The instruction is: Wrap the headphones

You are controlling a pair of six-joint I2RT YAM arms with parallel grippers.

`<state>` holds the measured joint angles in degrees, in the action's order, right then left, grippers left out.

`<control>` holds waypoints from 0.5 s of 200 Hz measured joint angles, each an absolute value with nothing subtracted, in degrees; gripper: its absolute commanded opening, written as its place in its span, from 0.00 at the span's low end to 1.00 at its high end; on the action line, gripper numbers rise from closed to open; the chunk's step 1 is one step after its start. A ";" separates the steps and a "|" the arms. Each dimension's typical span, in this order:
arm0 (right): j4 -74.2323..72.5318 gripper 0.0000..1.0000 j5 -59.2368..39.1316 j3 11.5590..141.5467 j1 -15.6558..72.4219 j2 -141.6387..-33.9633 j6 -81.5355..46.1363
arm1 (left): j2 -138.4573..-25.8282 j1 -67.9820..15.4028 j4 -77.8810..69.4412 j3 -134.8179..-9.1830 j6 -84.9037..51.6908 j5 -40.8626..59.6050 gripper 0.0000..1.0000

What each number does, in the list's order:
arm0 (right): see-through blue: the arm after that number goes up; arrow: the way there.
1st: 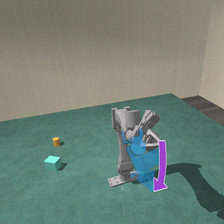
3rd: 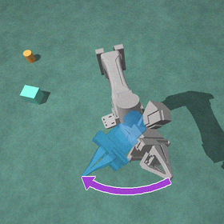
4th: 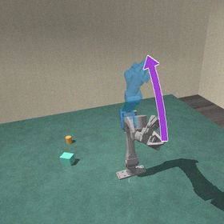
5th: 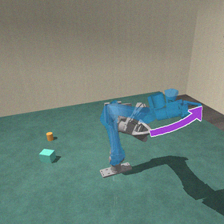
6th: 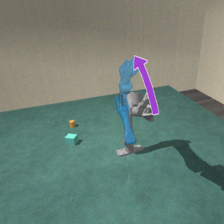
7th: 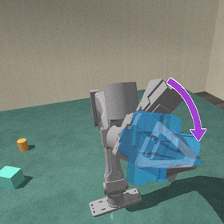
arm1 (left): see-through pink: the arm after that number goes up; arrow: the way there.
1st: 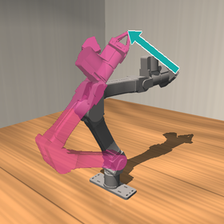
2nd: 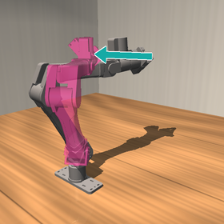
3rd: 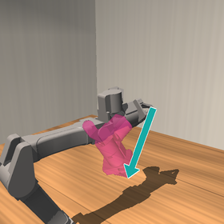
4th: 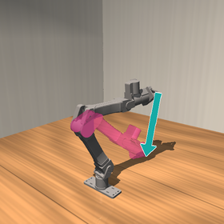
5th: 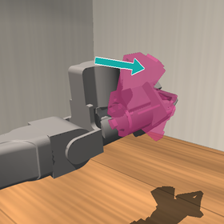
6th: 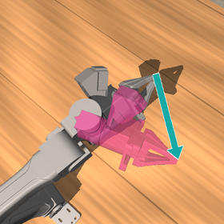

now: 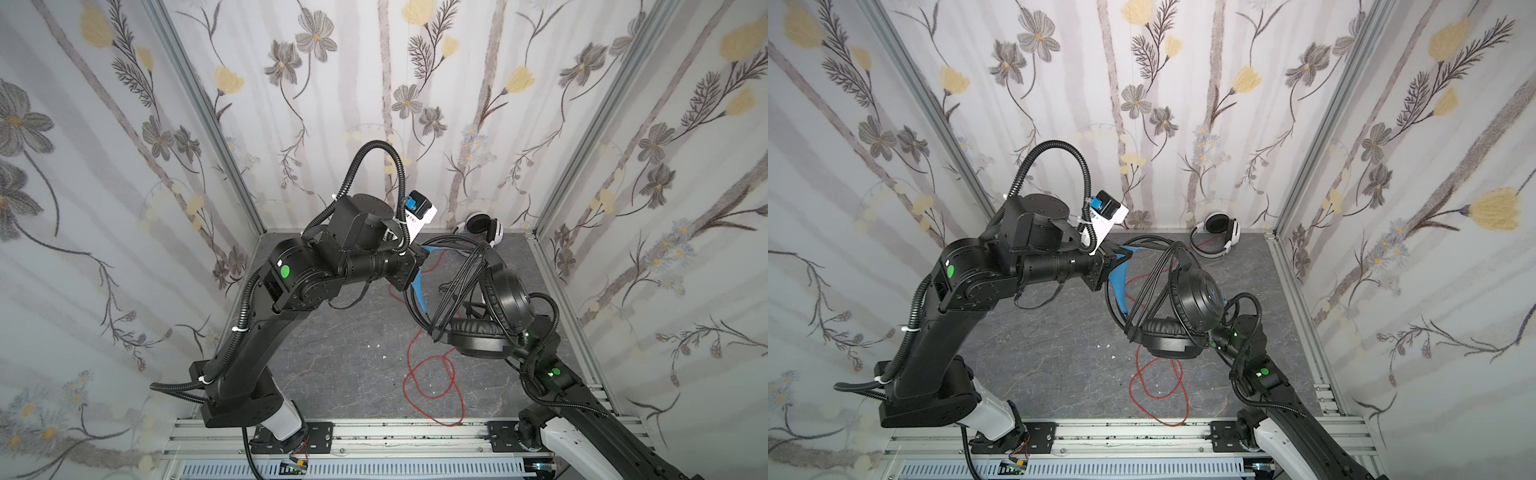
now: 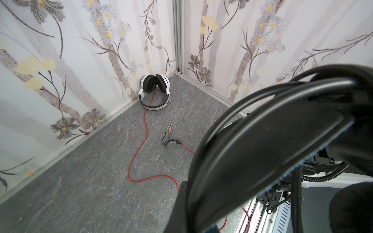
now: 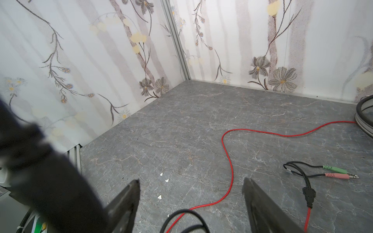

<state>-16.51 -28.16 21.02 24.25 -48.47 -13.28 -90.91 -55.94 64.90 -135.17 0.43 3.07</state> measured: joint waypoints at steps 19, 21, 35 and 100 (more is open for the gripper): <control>-16.93 0.80 -28.58 20.67 24.25 -49.32 -13.96 | -90.52 -55.94 63.92 -135.15 0.43 3.05 0.00; -16.99 0.80 -28.62 20.64 24.25 -49.41 -14.04 | -90.52 -55.94 63.81 -135.15 0.43 3.05 0.00; -17.91 0.80 -28.84 20.49 24.25 -49.89 -14.17 | -90.52 -55.94 63.24 -135.26 0.43 3.05 0.00; -18.17 0.79 -28.23 18.41 24.25 -52.07 -14.85 | -90.21 -55.90 63.20 -135.20 -0.51 1.52 0.00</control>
